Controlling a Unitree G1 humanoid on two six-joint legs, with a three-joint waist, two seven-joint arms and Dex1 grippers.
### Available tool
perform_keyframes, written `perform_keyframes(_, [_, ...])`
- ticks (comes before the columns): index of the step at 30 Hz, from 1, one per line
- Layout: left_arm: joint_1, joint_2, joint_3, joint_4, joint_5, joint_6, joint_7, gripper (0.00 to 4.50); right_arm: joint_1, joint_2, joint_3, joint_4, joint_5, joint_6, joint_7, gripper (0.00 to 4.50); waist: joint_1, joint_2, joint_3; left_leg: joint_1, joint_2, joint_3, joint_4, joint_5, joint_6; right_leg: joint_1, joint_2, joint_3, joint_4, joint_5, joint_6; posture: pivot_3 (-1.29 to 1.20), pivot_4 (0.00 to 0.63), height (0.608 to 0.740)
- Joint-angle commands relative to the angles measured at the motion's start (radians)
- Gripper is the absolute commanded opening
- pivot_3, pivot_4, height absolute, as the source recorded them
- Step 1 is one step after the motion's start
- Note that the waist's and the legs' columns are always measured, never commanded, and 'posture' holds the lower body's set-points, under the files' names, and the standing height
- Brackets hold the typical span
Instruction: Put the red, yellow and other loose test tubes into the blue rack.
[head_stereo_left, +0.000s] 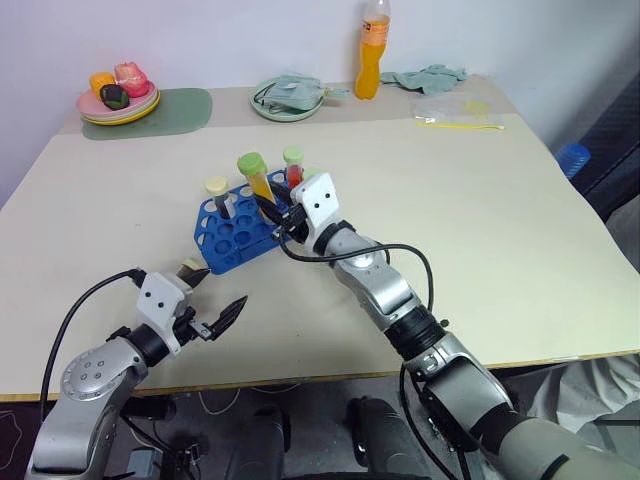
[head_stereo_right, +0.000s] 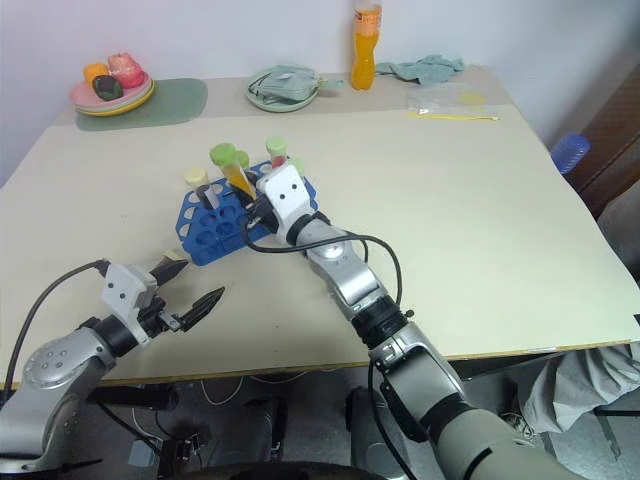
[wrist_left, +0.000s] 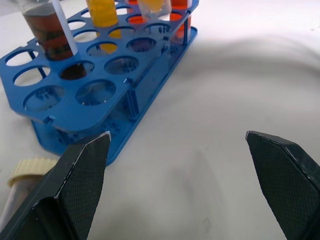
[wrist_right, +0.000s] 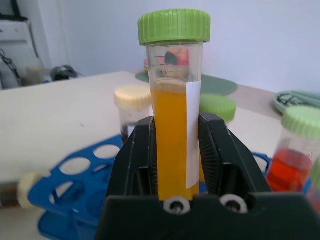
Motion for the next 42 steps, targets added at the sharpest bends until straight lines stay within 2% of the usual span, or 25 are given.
perform_keyframes(1, [-0.010, 0.004, 0.017, -0.063, -0.014, 0.016, 0.020, 4.50, -0.006, 0.034, -0.038, 0.036, -0.039, -0.063, 0.009, 0.69, 0.000, 0.000, 0.000, 0.000, 0.000, 0.000, 0.000, 0.000, 0.000, 0.000, 0.000, 0.000, 0.000, 0.000, 0.000, 0.00, 0.150, 0.740])
perform_keyframes(12, [-0.066, 0.008, 0.006, -0.147, -0.032, 0.130, 0.074, 4.50, -0.025, 0.084, -0.109, 0.171, -0.107, -0.126, 0.021, 0.69, 0.000, 0.000, 0.000, 0.001, 0.000, 0.000, 0.000, 0.000, 0.000, 0.000, 0.000, 0.000, 0.001, 0.000, 0.000, 0.00, 0.150, 0.740])
perform_keyframes(21, [-0.070, 0.007, 0.009, -0.141, -0.034, 0.132, 0.069, 4.50, -0.035, 0.127, -0.151, 0.220, -0.115, -0.137, 0.040, 0.69, -0.002, 0.000, 0.000, 0.001, 0.000, 0.000, 0.000, 0.000, 0.000, 0.000, 0.000, 0.000, 0.001, 0.000, 0.000, 0.00, 0.150, 0.740])
perform_keyframes(25, [-0.069, 0.003, 0.017, -0.148, -0.039, 0.165, 0.097, 4.50, -0.019, 0.130, -0.165, 0.193, -0.083, -0.116, 0.113, 2.62, -0.002, 0.000, 0.000, 0.001, 0.000, 0.000, 0.000, 0.000, 0.000, 0.000, 0.000, 0.000, 0.001, 0.000, 0.000, 0.00, 0.150, 0.740])
perform_keyframes(28, [-0.074, 0.017, 0.038, -0.158, -0.071, 0.227, 0.107, 4.50, -0.013, 0.128, -0.164, 0.150, -0.119, -0.143, 0.085, 4.25, -0.002, 0.000, 0.000, 0.001, 0.000, 0.000, 0.000, 0.000, 0.000, 0.000, 0.000, 0.000, 0.001, 0.000, 0.000, 0.00, 0.150, 0.740])
perform_keyframes(30, [-0.078, 0.037, 0.065, -0.169, -0.097, 0.292, 0.119, 4.50, -0.008, 0.117, -0.159, 0.107, -0.130, -0.129, 0.088, 4.42, -0.002, 0.000, 0.000, 0.001, 0.000, 0.000, 0.000, 0.000, 0.000, 0.000, 0.000, 0.000, 0.001, 0.000, 0.000, 0.00, 0.150, 0.740])
perform_keyframes(32, [-0.126, 0.079, 0.152, -0.187, -0.150, 0.435, 0.174, 4.50, 0.019, 0.067, -0.143, -0.014, -0.106, -0.060, 0.176, 4.42, 0.000, 0.000, 0.000, 0.001, 0.000, 0.000, 0.000, 0.000, 0.000, 0.000, 0.000, 0.000, 0.001, 0.000, 0.000, 0.00, 0.150, 0.740])
perform_keyframes(35, [-0.192, 0.196, 0.220, -0.194, -0.173, 0.668, 0.220, 4.50, 0.056, -0.004, -0.136, -0.169, -0.053, 0.069, 0.287, 4.42, 0.001, 0.000, 0.000, 0.000, 0.000, -0.003, 0.001, 0.000, 0.000, 0.001, 0.001, -0.002, 0.001, 0.000, 0.000, 0.00, 0.150, 0.740])
perform_keyframes(37, [-0.251, 0.301, 0.243, -0.148, -0.241, 0.872, 0.186, 4.50, 0.072, -0.069, -0.124, -0.240, -0.057, 0.127, 0.344, 4.42, -0.001, 0.000, 0.000, 0.001, -0.001, -0.003, 0.001, 0.000, 0.000, 0.002, 0.000, -0.002, 0.001, 0.000, 0.000, 0.00, 0.150, 0.740])
perform_keyframes(39, [-0.343, 0.463, 0.169, -0.073, -0.284, 1.093, 0.130, 4.50, 0.088, -0.150, -0.110, -0.313, -0.047, 0.198, 0.429, 4.42, 0.000, -0.001, 0.001, 0.001, -0.001, -0.003, 0.000, 0.000, -0.001, 0.002, 0.001, -0.002, 0.001, 0.000, 0.000, 0.00, 0.150, 0.740])
perform_keyframes(42, [-0.478, 0.552, 0.060, 0.019, -0.302, 1.191, 0.091, 4.50, 0.107, -0.283, -0.083, -0.424, 0.003, 0.309, 0.592, 4.42, -0.001, 0.001, 0.002, 0.001, -0.001, -0.003, 0.000, 0.000, 0.000, 0.002, 0.001, -0.002, 0.001, 0.000, 0.000, 0.00, 0.150, 0.740])
